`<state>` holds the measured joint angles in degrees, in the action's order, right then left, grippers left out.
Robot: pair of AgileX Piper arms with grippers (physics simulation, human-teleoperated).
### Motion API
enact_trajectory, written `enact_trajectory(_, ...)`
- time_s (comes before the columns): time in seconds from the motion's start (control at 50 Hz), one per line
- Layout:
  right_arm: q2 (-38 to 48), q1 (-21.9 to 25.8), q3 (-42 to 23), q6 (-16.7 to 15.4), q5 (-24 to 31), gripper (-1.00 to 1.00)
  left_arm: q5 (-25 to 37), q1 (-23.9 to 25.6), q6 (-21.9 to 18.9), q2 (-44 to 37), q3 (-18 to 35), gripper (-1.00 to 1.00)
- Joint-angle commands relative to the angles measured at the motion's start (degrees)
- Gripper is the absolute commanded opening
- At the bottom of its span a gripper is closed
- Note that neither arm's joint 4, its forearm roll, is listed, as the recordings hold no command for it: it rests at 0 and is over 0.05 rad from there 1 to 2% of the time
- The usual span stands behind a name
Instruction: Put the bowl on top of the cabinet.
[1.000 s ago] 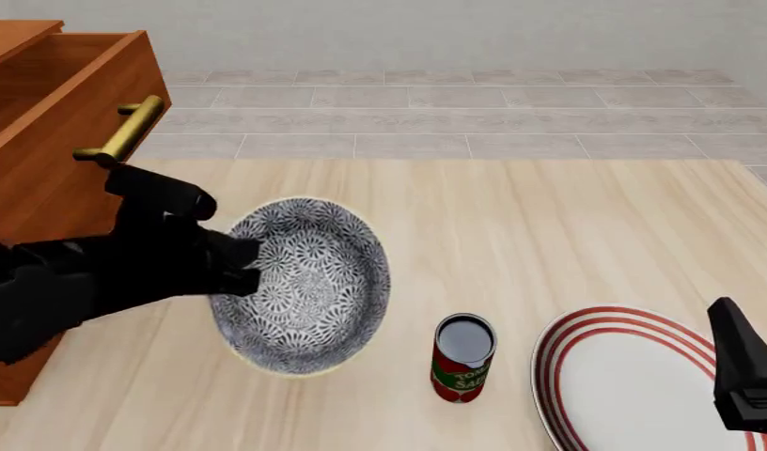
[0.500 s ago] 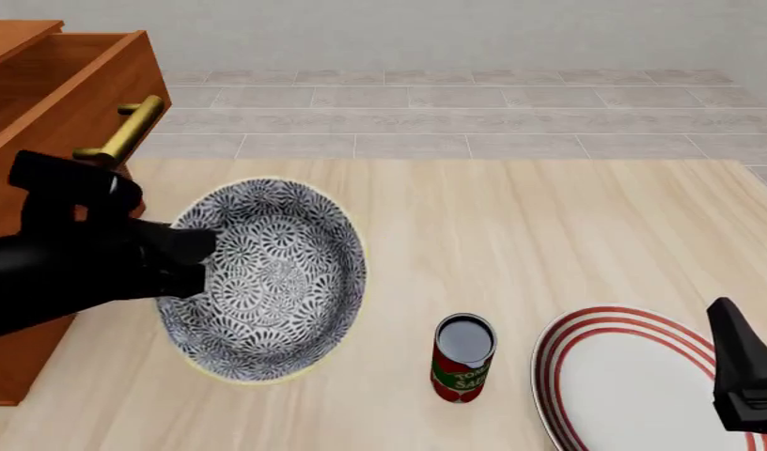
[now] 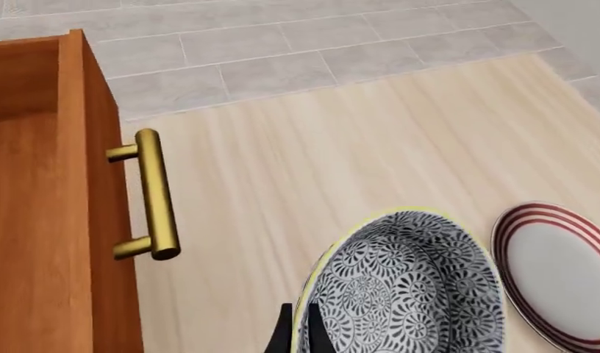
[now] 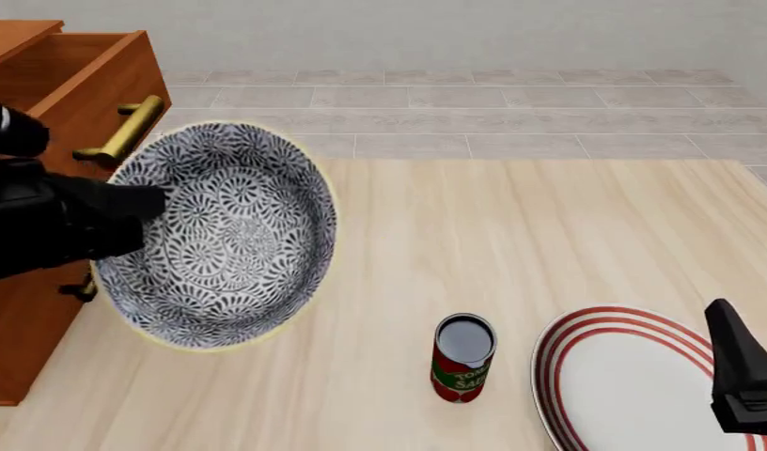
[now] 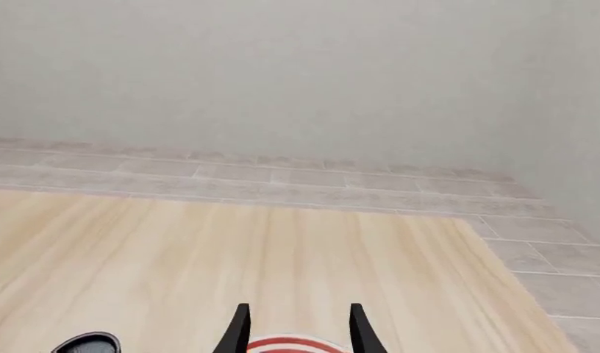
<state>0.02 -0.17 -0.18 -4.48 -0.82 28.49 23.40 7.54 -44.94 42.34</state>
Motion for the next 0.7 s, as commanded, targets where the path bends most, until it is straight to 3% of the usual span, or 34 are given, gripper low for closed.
enact_trajectory(0.02, 0.0, 0.1, 0.1, -0.4, 0.1, 1.0, 3.5, -2.1, 0.4, 0.5, 5.2, -1.0)
enact_trajectory(0.2, 0.0, 0.3, 0.1, -0.7, 0.3, 1.0, 4.9, -5.2, 2.1, -0.7, 8.4, -1.0)
enact_trajectory(0.22, 0.0, 0.3, 0.1, -0.7, 0.3, 1.0, 5.4, -7.8, -0.2, -2.1, 8.5, -1.0)
enact_trajectory(0.26, 0.0, 0.3, 0.1, -0.7, 0.3, 1.0, 5.0, -5.9, 2.5, -1.2, 8.6, -1.0)
enact_trajectory(0.4, 0.0, 0.5, 0.0, -0.9, 0.5, 1.0, 5.2, -8.4, 3.2, -2.3, 10.8, -1.0)
enact_trajectory(0.7, 0.0, 0.4, 0.1, -1.0, 0.6, 1.0, 7.8, -13.6, 4.4, -5.5, 19.7, -1.0)
